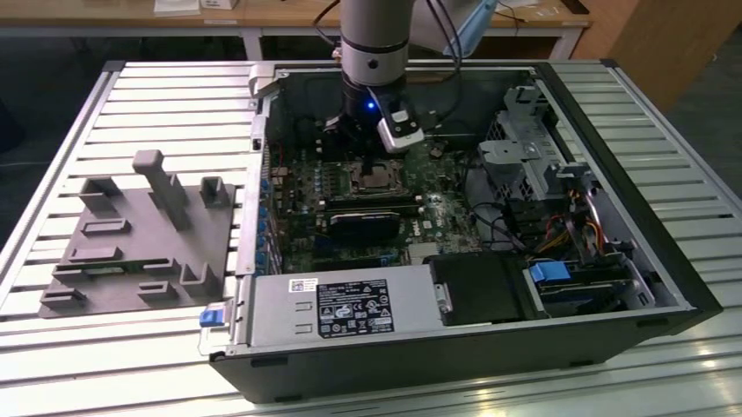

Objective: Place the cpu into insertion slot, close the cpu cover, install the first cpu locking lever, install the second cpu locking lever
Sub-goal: 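Close the cpu cover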

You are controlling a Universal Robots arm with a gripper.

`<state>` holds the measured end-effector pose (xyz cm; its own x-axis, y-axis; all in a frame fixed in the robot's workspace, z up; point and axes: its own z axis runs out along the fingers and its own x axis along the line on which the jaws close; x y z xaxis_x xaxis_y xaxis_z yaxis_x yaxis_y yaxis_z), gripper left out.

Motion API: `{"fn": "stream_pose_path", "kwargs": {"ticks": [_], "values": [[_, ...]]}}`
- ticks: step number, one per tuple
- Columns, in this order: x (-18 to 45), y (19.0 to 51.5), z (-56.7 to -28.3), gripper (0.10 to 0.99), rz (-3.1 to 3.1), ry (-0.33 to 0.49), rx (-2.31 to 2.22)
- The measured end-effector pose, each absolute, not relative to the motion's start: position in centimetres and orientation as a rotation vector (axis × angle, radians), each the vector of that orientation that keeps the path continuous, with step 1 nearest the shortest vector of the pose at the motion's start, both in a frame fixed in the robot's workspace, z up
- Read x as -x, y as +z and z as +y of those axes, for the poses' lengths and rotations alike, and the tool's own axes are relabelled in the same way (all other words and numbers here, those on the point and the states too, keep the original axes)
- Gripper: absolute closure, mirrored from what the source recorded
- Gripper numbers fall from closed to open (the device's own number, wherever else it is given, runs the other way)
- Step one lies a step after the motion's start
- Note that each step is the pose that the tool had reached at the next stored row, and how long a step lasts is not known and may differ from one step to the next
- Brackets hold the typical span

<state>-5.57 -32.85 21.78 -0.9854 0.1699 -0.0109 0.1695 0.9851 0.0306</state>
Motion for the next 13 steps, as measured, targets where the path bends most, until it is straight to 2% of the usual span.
{"fn": "stream_pose_path", "kwargs": {"ticks": [13], "values": [[6.6,20.75,-32.9,0.984,3.117,0.046,-0.266]]}}
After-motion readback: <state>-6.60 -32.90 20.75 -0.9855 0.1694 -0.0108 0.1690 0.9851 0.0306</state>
